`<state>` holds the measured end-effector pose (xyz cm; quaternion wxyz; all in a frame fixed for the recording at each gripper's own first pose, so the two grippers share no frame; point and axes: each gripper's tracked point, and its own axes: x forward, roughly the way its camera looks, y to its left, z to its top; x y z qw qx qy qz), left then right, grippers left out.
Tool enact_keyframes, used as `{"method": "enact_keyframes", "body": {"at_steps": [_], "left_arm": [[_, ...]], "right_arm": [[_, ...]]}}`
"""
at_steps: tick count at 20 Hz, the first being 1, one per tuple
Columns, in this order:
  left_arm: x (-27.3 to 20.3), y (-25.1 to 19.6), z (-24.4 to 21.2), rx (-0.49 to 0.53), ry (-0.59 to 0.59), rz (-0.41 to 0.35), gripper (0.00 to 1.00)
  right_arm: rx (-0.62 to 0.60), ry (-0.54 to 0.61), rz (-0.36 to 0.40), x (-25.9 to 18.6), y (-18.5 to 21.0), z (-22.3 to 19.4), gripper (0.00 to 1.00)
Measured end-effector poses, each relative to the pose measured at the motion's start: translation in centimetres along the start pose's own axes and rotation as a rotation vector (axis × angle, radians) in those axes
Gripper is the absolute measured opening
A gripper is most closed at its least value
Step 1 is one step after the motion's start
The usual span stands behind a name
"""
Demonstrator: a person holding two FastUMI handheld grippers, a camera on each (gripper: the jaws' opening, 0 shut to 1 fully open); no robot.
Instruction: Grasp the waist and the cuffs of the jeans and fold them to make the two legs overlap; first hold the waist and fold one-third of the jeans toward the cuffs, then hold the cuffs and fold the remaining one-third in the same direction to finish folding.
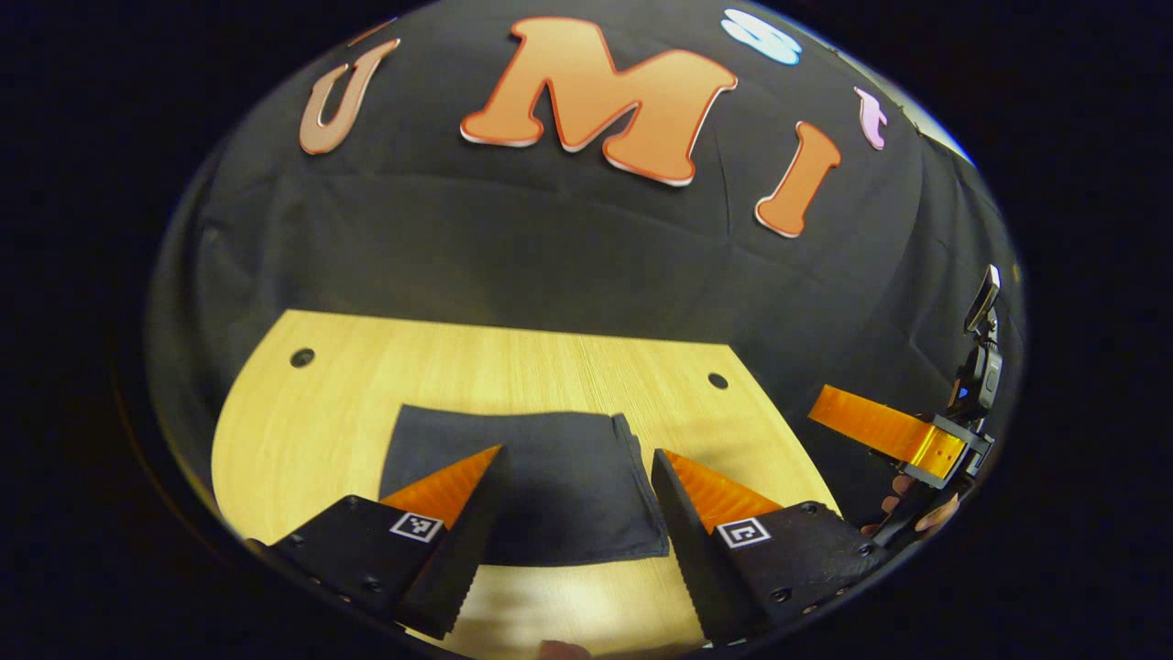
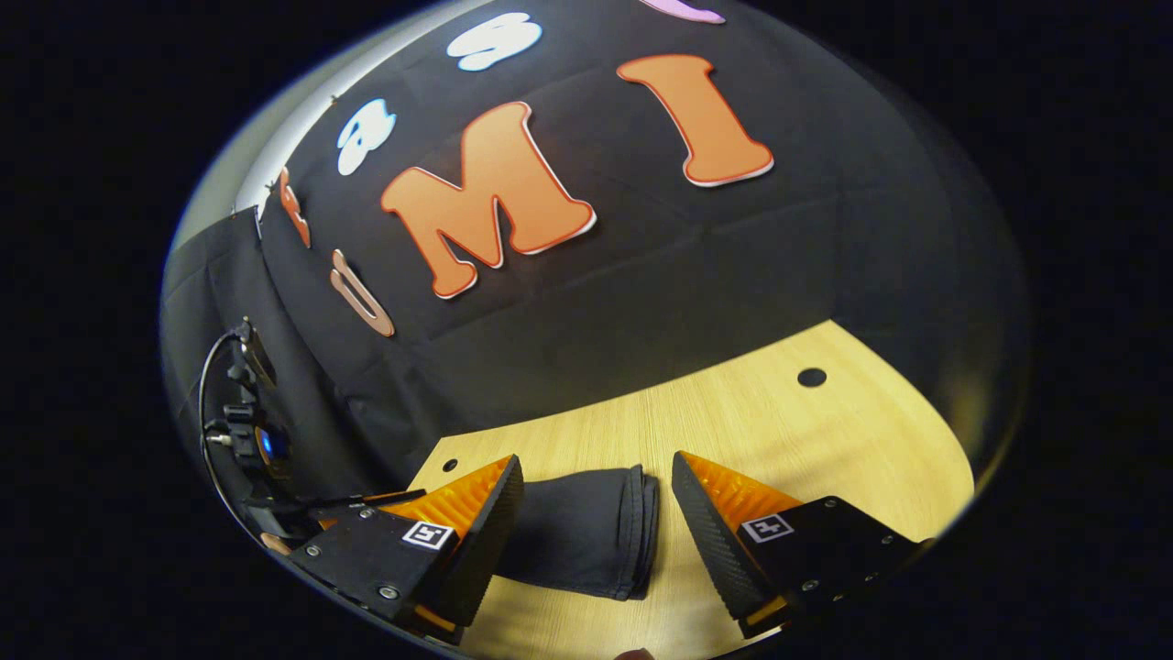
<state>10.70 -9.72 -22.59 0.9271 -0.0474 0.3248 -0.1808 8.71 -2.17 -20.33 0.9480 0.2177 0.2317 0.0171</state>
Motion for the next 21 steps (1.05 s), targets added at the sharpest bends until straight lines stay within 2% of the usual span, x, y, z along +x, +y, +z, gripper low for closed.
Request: {"method": "enact_keyframes", "body": {"at_steps": [1,4,6,11,13,15,17,19,20,21], "left_arm": [[-1.0,0.6,1.5,0.007,-0.067,0.026,0.93],[-4.7,2.3,5.1,0.065,-0.271,0.088,0.93],[-6.6,2.7,6.4,0.1,-0.336,0.125,0.92],[-11.2,3.8,8.2,0.124,-0.445,0.135,0.92],[-13.8,3.4,9.0,0.146,-0.51,0.096,0.92],[-15.7,4.2,9.4,0.167,-0.557,0.115,0.92],[-17.4,5.1,8.8,0.178,-0.567,0.127,0.91],[-20.3,6.0,8.7,0.186,-0.577,0.134,0.91],[-21.4,6.4,8.1,0.19,-0.59,0.136,0.92],[-22.7,6.7,7.8,0.192,-0.599,0.144,0.86]], "right_arm": [[-0.035,-0.033,-0.003,-0.2,0.5,0.7,0.98],[-0.13,-0.118,0.005,-1.0,2.7,2.1,0.98],[-0.184,-0.119,0.013,-1.6,3.9,1.7,0.98],[-0.196,-0.161,0.04,-3.6,8.0,1.5,0.98],[-0.195,-0.177,0.038,-4.5,9.5,1.2,0.97],[-0.204,-0.204,0.055,-5.4,11.7,1.7,0.98],[-0.248,-0.228,0.061,-5.9,13.4,1.5,0.97],[-0.276,-0.169,0.088,-6.5,15.4,-0.8,0.98],[-0.286,-0.185,0.099,-7.2,16.4,-1.1,1.0],[-0.29,-0.204,0.101,-7.8,17.2,-1.2,0.98]]}}
